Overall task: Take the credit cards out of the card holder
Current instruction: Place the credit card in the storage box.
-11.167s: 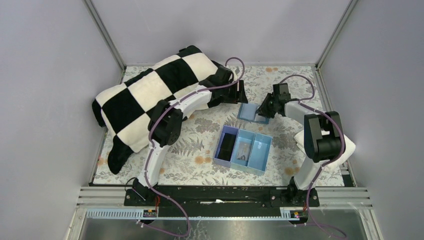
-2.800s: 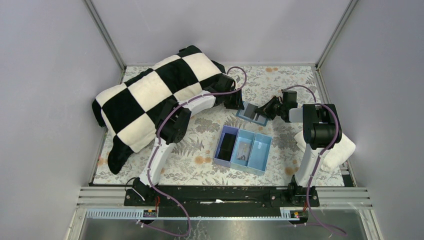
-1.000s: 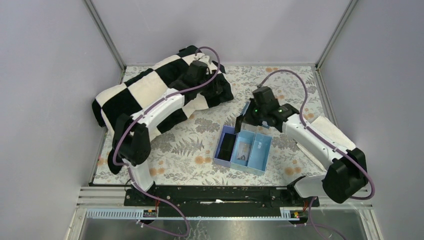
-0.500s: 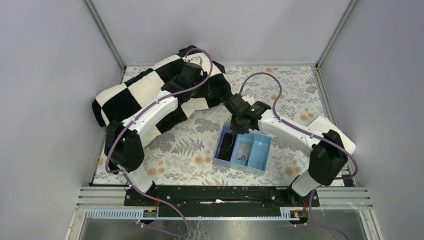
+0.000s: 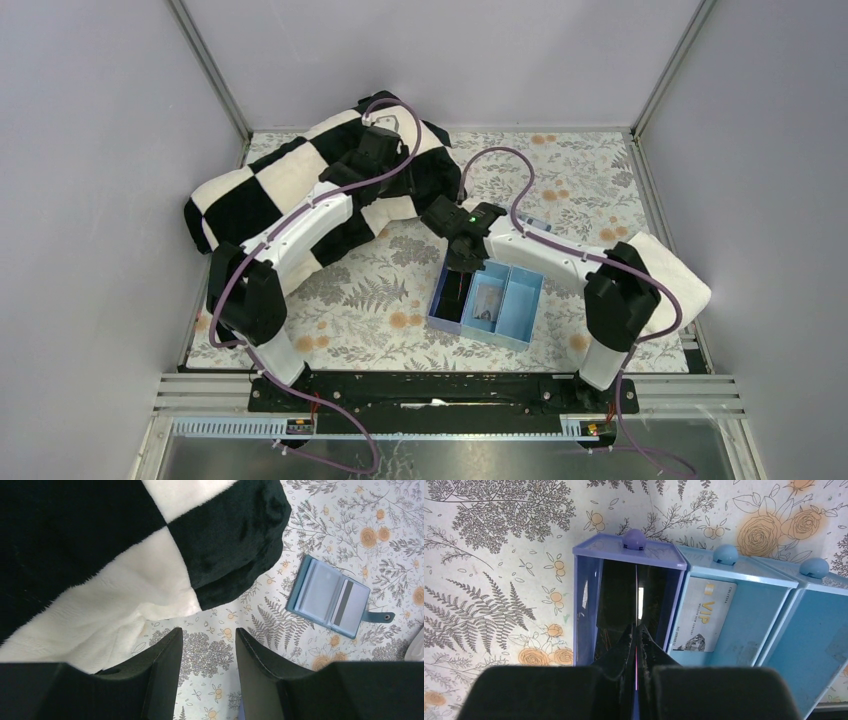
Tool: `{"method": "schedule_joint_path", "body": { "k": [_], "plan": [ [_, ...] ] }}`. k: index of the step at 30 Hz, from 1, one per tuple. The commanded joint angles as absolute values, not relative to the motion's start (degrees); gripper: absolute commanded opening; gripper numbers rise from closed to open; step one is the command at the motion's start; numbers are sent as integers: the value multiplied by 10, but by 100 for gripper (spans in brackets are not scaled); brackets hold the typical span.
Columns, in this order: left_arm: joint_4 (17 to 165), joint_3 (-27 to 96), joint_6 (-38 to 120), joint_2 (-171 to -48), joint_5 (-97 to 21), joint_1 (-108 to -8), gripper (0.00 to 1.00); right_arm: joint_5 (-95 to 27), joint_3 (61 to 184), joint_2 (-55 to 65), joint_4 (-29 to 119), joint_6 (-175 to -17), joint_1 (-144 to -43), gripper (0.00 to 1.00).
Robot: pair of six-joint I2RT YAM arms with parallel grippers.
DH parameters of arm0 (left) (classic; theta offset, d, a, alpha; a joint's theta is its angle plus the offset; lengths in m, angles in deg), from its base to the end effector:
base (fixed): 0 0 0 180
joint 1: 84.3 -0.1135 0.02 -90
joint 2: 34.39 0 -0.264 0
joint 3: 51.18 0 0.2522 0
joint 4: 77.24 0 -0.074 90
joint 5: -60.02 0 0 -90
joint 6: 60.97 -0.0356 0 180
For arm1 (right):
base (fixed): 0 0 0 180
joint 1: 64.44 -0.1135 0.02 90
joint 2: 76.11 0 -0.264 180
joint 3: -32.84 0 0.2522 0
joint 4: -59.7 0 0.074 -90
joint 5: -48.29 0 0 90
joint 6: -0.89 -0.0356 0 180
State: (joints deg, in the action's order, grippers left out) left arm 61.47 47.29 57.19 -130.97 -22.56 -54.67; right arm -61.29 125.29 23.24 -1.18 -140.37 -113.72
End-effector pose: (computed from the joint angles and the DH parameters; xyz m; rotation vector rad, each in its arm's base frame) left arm 0.3385 -0.1872 0.3147 -0.0406 2.2813 -0.3914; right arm 0.2399 0.2605 0.2441 0.1347 2.6312 0.1073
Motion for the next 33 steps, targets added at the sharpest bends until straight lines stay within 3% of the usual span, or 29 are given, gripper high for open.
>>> {"method": "schedule_joint_path", "body": {
  "k": [1, 6, 13, 19, 20, 22, 27, 33],
  "plan": [
    [619, 474, 562, -1282, -210, -555, 48, -658, 1288, 252, -42, -1420, -1151, 6],
    [619, 475, 565, -1285, -214, -557, 48, -627, 1290, 258, -11, -1407, -1152, 28],
    [619, 476, 566, -1287, -223, -557, 48, -579, 1278, 250, 44, -1389, -1152, 31],
    [636, 480, 563, -1292, -305, -552, 49, -656, 1262, 171, 72, -1343, -1137, 34],
    [647, 481, 563, -1295, -336, -547, 49, -642, 1242, 154, 92, -1328, -1110, 40],
    [667, 487, 559, -1306, -370, -531, 49, -598, 1197, 118, 139, -1315, -1054, 43],
    [700, 535, 572, -1373, -440, -504, 49, -500, 1101, 61, 243, -1289, -917, 42],
    [719, 663, 609, -1524, -551, -477, 51, -424, 1051, 78, 301, -1287, -787, 37]
  ]
}}
